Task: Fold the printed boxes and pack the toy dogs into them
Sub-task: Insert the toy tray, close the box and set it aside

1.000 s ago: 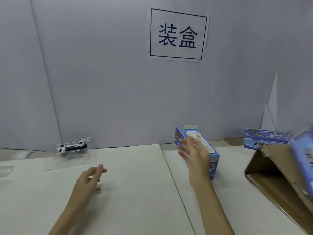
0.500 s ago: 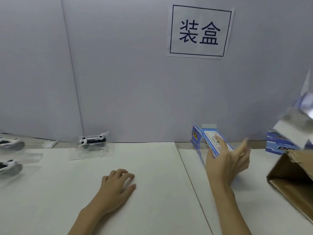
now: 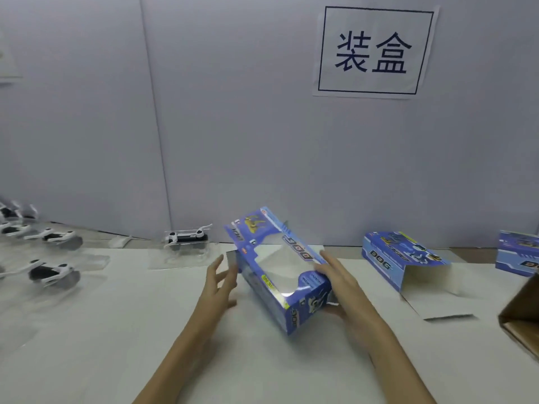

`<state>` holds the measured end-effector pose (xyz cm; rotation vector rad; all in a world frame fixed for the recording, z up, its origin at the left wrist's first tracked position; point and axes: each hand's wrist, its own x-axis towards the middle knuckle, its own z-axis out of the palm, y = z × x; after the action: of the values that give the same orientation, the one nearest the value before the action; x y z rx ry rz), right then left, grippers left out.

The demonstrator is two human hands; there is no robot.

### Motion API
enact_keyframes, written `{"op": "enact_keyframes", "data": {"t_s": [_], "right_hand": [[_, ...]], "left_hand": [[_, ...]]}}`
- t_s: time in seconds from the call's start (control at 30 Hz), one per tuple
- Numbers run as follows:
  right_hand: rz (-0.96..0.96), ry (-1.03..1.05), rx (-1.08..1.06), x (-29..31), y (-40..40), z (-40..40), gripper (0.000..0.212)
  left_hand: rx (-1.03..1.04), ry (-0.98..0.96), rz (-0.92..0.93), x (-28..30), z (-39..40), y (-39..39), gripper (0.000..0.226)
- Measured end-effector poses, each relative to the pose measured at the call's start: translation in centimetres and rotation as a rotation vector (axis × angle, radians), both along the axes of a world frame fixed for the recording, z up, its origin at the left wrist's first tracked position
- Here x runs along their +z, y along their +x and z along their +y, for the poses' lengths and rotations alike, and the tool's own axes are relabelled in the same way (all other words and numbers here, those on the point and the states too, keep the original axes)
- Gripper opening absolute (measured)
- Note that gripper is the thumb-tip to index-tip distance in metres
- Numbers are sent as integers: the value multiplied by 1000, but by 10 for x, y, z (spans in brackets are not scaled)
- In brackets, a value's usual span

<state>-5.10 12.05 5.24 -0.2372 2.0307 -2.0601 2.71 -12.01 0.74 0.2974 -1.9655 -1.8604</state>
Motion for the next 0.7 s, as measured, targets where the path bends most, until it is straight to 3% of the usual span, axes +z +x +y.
{"op": "enact_keyframes", "data": {"t_s": [0.13,0.2,0.33,0.43,0.6,0.7], "right_hand": [[28,210,539,-2,14,-3,55],[42,259,638,-2,19,-4,60],[164,93,419,-2,28,-21,72],[224,-70,274,-9,33,-36,64],[206,-72,253,-14,35,-42,65],[210,-46,249,-15,33,-43,62]], "left_hand": [[60,232,82,9,-9,5,72],[68,273,78,8,-14,6,73],[74,348,46,7,-7,5,87],[25,293,59,9,12,5,71],[-82,196,85,23,20,16,55],[-121,213,77,25,25,21,33]]}}
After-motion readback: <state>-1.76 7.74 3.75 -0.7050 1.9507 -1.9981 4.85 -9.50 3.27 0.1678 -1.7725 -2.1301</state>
